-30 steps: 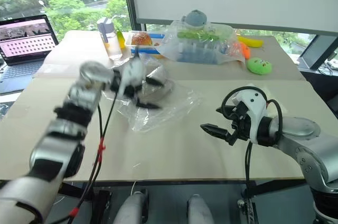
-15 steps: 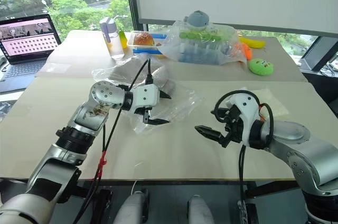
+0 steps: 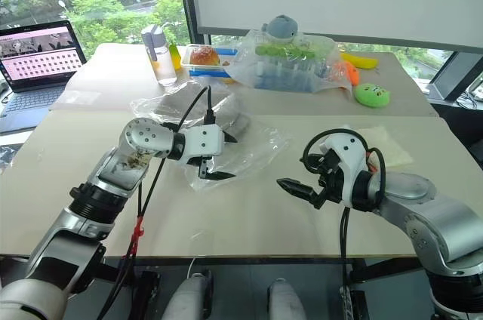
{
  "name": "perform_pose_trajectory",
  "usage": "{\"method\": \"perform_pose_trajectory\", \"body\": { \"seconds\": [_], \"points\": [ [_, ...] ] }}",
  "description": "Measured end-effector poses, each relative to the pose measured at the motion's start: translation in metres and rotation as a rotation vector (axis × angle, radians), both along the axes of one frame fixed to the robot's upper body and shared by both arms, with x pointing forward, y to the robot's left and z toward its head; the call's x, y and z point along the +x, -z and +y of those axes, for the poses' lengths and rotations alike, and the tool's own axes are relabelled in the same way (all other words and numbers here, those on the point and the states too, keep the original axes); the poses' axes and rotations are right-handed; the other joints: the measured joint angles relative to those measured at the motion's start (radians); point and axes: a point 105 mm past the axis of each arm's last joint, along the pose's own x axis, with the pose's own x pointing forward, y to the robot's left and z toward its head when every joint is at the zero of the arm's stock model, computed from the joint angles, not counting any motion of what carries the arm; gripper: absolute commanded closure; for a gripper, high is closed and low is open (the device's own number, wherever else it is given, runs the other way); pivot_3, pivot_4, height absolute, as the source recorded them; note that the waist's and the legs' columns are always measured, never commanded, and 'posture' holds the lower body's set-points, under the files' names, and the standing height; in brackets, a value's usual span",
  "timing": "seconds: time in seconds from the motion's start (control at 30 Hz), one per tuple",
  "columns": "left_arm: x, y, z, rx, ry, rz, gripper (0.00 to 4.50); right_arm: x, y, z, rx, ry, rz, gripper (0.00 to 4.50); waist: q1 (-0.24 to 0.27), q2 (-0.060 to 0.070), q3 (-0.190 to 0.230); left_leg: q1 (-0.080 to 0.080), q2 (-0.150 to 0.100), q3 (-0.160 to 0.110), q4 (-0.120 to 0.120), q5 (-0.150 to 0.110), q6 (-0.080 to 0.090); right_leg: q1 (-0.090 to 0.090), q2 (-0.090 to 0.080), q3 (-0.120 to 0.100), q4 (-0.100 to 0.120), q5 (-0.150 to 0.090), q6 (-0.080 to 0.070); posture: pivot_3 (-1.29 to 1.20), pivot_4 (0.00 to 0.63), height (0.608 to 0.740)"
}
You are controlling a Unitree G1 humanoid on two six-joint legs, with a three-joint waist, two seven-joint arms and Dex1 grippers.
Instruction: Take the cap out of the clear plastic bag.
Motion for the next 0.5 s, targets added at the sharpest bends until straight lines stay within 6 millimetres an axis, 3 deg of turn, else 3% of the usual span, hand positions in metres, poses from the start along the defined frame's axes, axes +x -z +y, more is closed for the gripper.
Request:
{"method": "perform_pose_trajectory", "body": {
  "seconds": [0.5],
  "points": [
    [0.018, 0.004, 0.018, 0.122, -0.078, -0.142, 0.03, 0.006, -0.002, 0.013, 0.033, -0.030, -0.014, 0.00, 0.000, 0.000, 0.000, 0.000, 0.000, 0.000, -0.001, 0.000, 0.000, -0.001, 0.000, 0.000, 0.000, 0.000, 0.000, 0.00, 0.150, 0.740]
  ]
}}
